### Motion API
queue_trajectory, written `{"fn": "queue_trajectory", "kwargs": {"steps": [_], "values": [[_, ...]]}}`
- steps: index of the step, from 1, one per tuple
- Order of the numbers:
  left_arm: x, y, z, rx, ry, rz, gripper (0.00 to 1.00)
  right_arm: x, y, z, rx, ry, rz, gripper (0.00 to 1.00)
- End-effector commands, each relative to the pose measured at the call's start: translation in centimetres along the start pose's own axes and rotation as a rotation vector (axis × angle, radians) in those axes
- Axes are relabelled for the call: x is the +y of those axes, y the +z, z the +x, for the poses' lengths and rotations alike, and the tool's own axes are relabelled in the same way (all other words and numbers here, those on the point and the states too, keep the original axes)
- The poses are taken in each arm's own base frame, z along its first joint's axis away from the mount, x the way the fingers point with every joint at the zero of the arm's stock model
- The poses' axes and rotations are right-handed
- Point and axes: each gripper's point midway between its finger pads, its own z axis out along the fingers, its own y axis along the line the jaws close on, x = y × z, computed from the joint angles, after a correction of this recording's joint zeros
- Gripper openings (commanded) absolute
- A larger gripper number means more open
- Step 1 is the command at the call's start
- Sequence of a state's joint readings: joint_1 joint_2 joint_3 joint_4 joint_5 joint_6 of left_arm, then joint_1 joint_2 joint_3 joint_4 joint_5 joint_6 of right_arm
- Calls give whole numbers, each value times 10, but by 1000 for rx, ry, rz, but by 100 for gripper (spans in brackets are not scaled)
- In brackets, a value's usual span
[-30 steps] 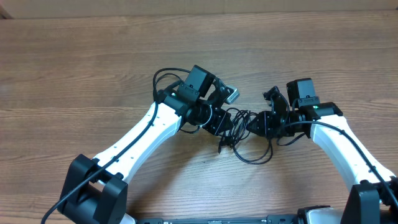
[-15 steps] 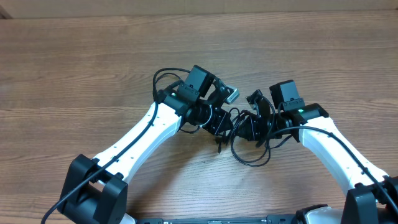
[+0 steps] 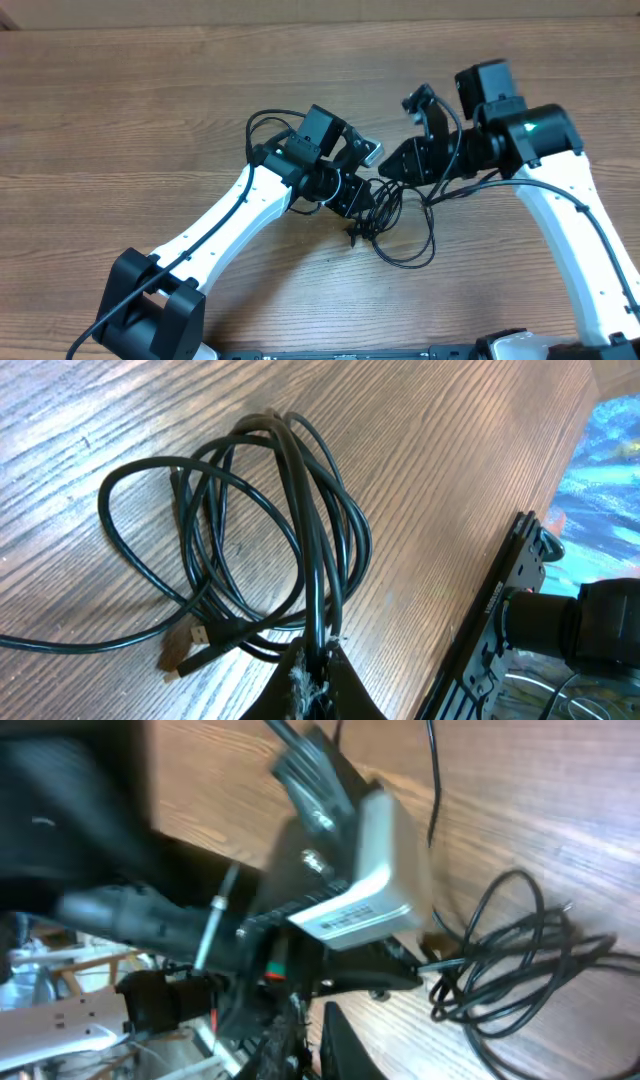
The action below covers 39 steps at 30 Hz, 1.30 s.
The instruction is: Untangle cables
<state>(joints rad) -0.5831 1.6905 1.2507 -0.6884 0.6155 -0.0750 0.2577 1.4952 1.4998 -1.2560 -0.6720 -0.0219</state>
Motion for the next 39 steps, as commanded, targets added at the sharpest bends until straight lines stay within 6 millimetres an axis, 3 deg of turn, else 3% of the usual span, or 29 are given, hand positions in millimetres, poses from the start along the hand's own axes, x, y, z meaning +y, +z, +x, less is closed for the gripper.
{"fn": "queue_trajectory", "kwargs": {"steps": [1, 2, 4, 7, 11, 16, 22, 27, 30, 35, 39], "values": [[-6, -4, 2, -1, 6, 5, 4, -28, -4, 9, 26, 10, 175, 15], [-6, -4, 3, 2, 4, 4, 4, -44, -1, 20, 63, 35, 247, 18], [-6, -4, 2, 1, 4, 4, 4, -58, 6, 34, 104, 76, 281, 23], [-6, -4, 3, 1, 3, 5, 4, -75, 25, 60, 175, 124, 287, 41], [-6, -4, 3, 2, 3, 4, 4, -95, 47, 76, 184, 205, 294, 45], [-6, -4, 3, 1, 4, 4, 4, -113, 69, 86, 169, 196, 293, 27], [-6, -4, 2, 0, 5, 5, 4, -122, 79, 92, 160, 191, 293, 26], [-6, -4, 2, 0, 5, 4, 4, -132, 92, 85, 87, 196, 288, 17], [-6, -4, 2, 0, 5, 4, 4, -132, 93, 83, 81, 192, 288, 7], [-3, -4, 2, -1, 4, -10, 5, -131, 92, 79, 69, 184, 280, 4], [-3, -4, 2, -1, 4, -11, 4, -103, 72, 75, 128, 219, 236, 4]]}}
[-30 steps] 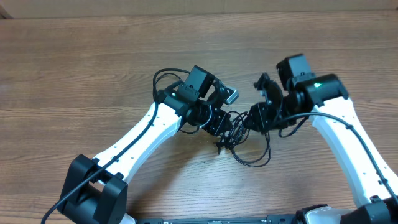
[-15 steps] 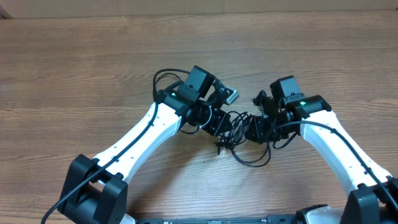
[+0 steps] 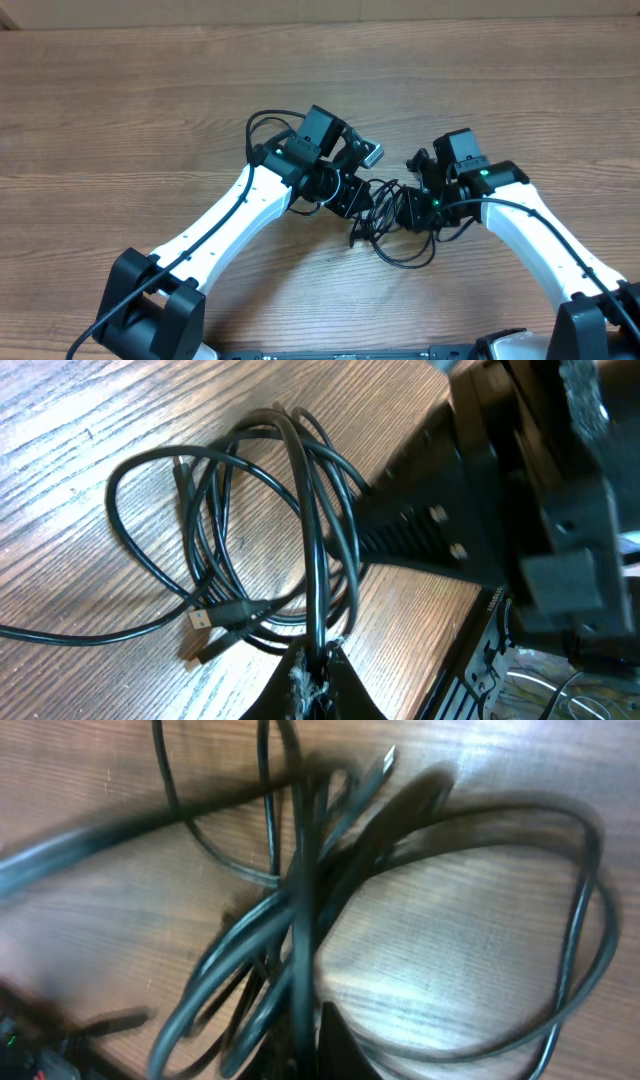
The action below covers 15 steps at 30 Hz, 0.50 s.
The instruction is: Untangle cables
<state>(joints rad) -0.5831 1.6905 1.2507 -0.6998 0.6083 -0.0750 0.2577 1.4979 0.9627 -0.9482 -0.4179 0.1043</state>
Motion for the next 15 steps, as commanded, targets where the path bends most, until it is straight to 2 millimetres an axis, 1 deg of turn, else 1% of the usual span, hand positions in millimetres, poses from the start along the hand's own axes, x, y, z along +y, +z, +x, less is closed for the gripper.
{"fn": "queue_trajectory", "kwargs": {"steps": [1, 2, 4, 5, 7, 9, 11, 13, 15], "values": [[-5, -4, 0, -10, 11, -3, 4, 28, -39, -16, -24, -33, -37, 4], [-5, -4, 0, -10, 11, -3, 5, 33, -50, -17, -21, -41, -36, 4], [-5, -4, 0, -10, 11, -3, 4, 49, -82, -23, -35, -51, -38, 4], [-5, -4, 0, -10, 11, -3, 5, 60, -104, -28, -60, -63, -42, 4], [-5, -4, 0, -10, 11, -3, 4, 78, -138, -39, -130, -97, -53, 4], [-5, -4, 0, -10, 11, -3, 4, 87, -151, -49, -184, -124, -63, 4], [-5, -4, 0, -10, 11, -3, 4, 98, -152, -60, -228, -156, -114, 4], [-5, -4, 0, -10, 11, -4, 4, 107, -152, -62, -233, -175, -160, 4], [4, -4, -1, -15, 1, -51, 4, 114, -148, -60, -221, -188, -194, 4]]}}
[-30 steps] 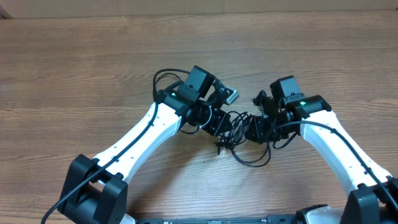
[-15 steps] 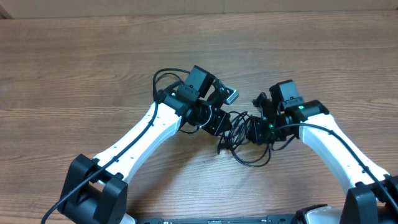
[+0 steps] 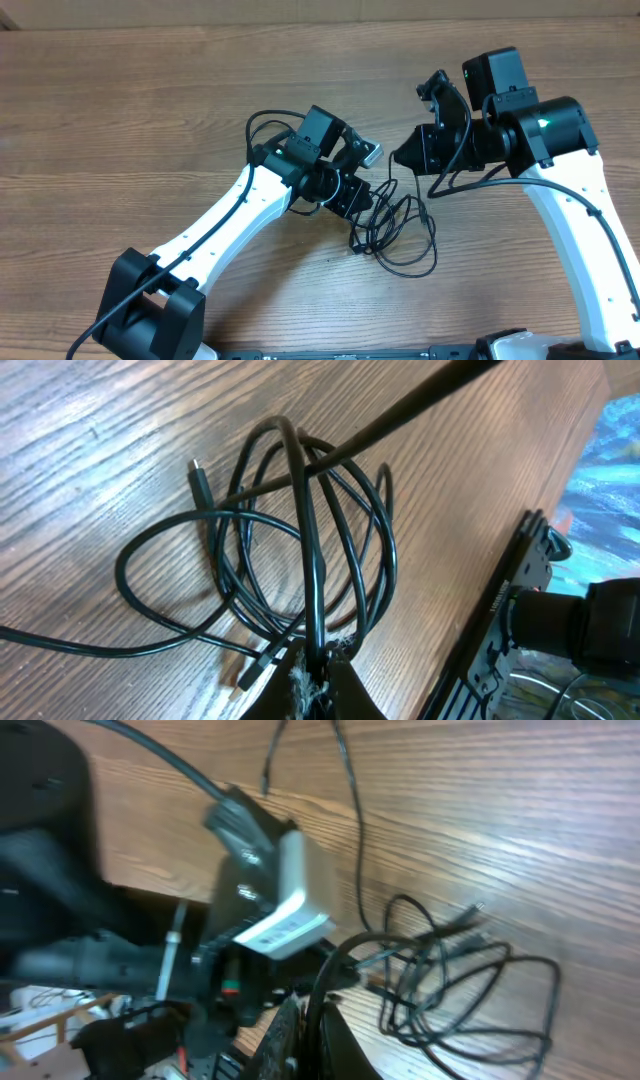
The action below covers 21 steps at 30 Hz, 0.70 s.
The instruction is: Untangle cables
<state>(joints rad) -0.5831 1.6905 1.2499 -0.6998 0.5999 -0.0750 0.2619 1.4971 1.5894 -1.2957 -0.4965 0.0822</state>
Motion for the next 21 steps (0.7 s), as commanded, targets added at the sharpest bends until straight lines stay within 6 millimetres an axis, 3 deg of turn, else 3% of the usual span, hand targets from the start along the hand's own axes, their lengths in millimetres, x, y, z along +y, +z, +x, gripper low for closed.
{"fn": "queue_trajectory", "kwargs": {"steps": [1, 3, 5, 9, 10, 12, 14, 18, 21], "values": [[9, -5, -2, -19, -12, -76, 4, 19, 4, 4, 13, -26, -83, 4], [35, -12, -4, -43, -107, -195, 4, 21, 9, 10, 40, -30, -85, 6], [59, -23, -7, -80, -228, -273, 4, 25, 13, 15, 56, -68, -91, 15], [93, -45, -14, -151, -373, -307, 5, 28, 14, 17, 63, -115, -95, 25], [110, -58, -14, -181, -450, -319, 10, 26, 14, 18, 67, -126, -86, 34], [121, -68, -13, -198, -502, -297, 31, 8, 15, 21, 77, -115, 16, 42], [111, -69, -15, -197, -514, -198, 45, -29, 10, 23, 77, -30, 225, 45], [78, -51, -16, -146, -408, -108, 56, -97, -21, 21, -20, 292, 554, 52], [46, -30, -11, -84, -239, -90, 60, -118, -34, 21, -45, 403, 570, 59]]}}
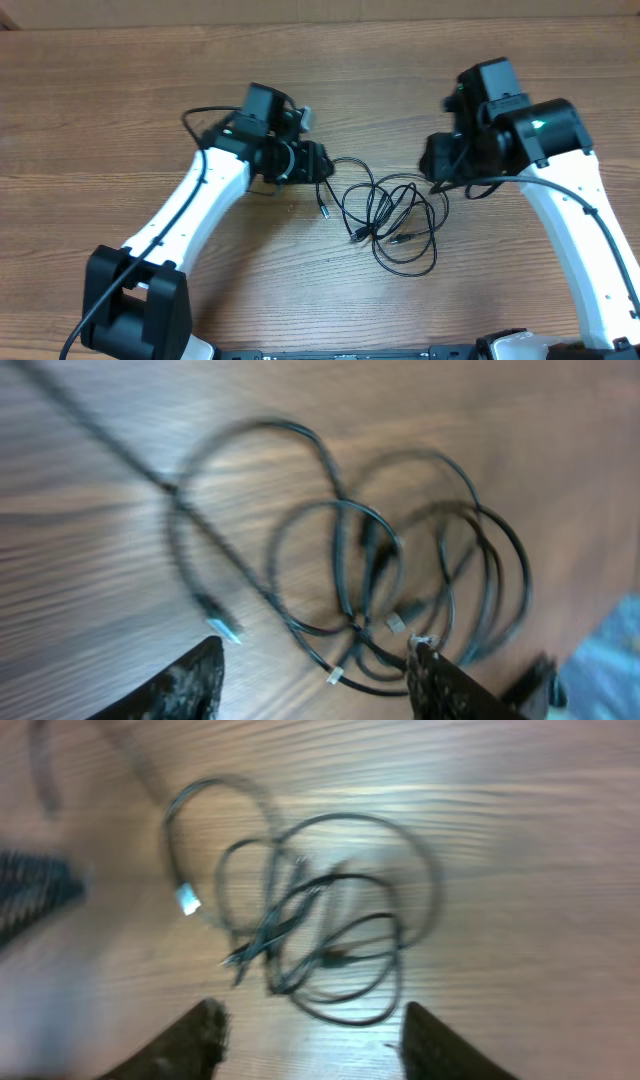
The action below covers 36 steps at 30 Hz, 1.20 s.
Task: Untangle cables
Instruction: 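Carry one cable with the left gripper to the table's left side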
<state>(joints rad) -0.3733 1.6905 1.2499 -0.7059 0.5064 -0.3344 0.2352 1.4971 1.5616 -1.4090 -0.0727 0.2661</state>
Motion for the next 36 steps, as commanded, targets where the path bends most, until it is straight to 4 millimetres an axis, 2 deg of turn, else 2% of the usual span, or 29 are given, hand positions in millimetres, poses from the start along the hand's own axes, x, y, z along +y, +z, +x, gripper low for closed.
{"fn": "queue_trajectory", "kwargs": {"steps": [1, 4, 5, 9, 12, 13, 14, 16, 17, 20, 22, 23, 25, 26, 29, 30, 32, 33, 35, 36], "values": [[-43, 11, 26, 59, 224, 69, 61, -41, -3, -10, -39, 184, 112, 59], [-66, 32, 50, 113, 399, 57, 66, -73, -7, -7, -17, 286, 146, 74], [-67, 34, 52, 117, 412, 52, 66, -80, -8, -7, -16, 307, 151, 77], [-64, 58, 59, 137, 449, -4, 65, -101, -12, -9, -13, 402, 113, 84], [-73, 85, 69, 181, 466, 56, 63, -108, -14, -10, -8, 407, 57, 84], [-77, 92, 73, 194, 472, 85, 51, -111, -15, -9, -6, 400, 60, 84], [-79, 93, 74, 194, 477, 87, 34, -111, -15, -8, -3, 396, 60, 84], [-84, 87, 66, 173, 482, 92, 4, -111, -15, -7, 2, 382, 60, 84], [-90, 77, 56, 151, 480, 96, 4, -111, -15, -7, 4, 382, 61, 86], [-116, 20, 14, 46, 505, 103, 4, -111, -15, -7, 3, 382, 61, 87], [-138, -47, -26, -93, 525, 76, 4, -111, -15, -7, 4, 382, 61, 87], [-144, -67, -35, -137, 530, 70, 4, -111, -15, -7, 4, 381, 61, 87], [-165, -126, -56, -273, 558, 63, 4, -112, -15, -7, 4, 379, 61, 87], [-181, -172, -69, -388, 582, 69, 4, -112, -15, -7, 4, 379, 61, 87], [-207, -269, -83, -642, 612, 99, 4, -112, -15, -7, 4, 379, 61, 86], [-212, -292, -84, -704, 617, 105, 4, -112, -15, -7, 4, 379, 61, 86], [-219, -355, -83, -885, 636, 77, 4, -112, -15, -6, 4, 379, 61, 87], [-215, -380, -83, -964, 622, 32, 4, -112, -15, -6, 4, 379, 61, 86], [-192, -421, -78, -1096, 539, -121, 4, -112, -15, -7, 4, 379, 61, 86], [-186, -427, -76, -1112, 518, -156, 4, -112, -15, -7, 4, 379, 61, 86]]}}
